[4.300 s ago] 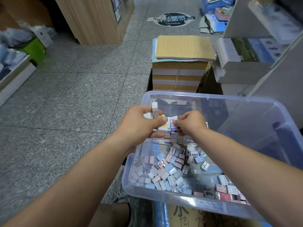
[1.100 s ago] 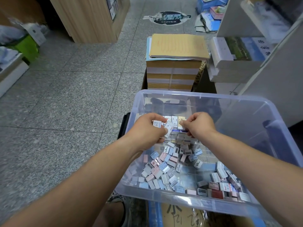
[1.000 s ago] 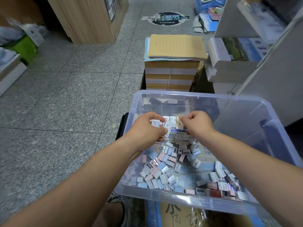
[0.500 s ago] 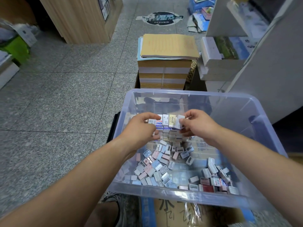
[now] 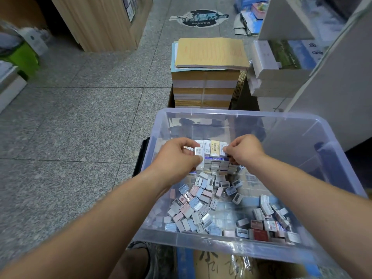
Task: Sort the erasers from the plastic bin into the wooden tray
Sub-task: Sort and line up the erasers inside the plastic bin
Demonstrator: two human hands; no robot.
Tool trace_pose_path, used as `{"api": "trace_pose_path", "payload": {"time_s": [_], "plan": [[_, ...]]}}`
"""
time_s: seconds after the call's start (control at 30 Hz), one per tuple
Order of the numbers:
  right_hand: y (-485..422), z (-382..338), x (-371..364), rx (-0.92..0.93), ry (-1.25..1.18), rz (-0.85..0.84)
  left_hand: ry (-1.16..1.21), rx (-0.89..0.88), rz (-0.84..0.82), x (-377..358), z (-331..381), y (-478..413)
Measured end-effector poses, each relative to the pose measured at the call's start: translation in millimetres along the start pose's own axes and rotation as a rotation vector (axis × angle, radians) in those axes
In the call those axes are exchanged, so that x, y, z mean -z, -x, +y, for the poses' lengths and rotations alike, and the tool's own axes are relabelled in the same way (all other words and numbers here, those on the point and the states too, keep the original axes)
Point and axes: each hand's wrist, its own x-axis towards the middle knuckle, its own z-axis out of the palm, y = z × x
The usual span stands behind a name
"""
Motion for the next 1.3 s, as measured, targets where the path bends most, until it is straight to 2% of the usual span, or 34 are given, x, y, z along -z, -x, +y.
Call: {"api": "trace_pose_path", "payload": {"time_s": [0.1,0.3,0.43,0.53,0.67,0.73,0.83,0.9,0.97,1.1,1.3], "plan": [[4,-2,2,0.015,0.031,0.001,0.011,-0.008,-0.004,-2,1,-1],[30,-18,16,0.061,-0.064,-0.02,0.016,-0.034,0.0,-11,4,-4],[61,-26,29,0.046,-0.356,-0.402,0.005,-0.064,0.035,-20,7,-5],[72,-18,33,0.094,-0.416,-0.508,-0.004,-0.085,0.038,-27,9,-5],[63,-8,41,0.065,-0.498,-0.427,-0.048,-0.145,0.002,-34,14,-6],[51,-3,49,0.025,-0.46,-0.308,-0.276,-0.275,0.039,-28,20,-10],[30,9,54,-0.045,-0.319,-0.129,-0.67,-0.513,0.208,-9,30,-19],[21,14,52,-0.081,-0.245,-0.089,-0.802,-0.628,0.301,-3,37,-27],[13,18,47,-0.098,-0.21,-0.086,-0.936,-0.7,0.31,-2,42,-38],[-1,16,37,-0.081,-0.184,-0.065,-1.078,-0.657,0.201,-5,40,-61],[-10,16,23,-0.023,-0.091,-0.04,-1.063,-0.678,0.226,-11,26,-71]]}}
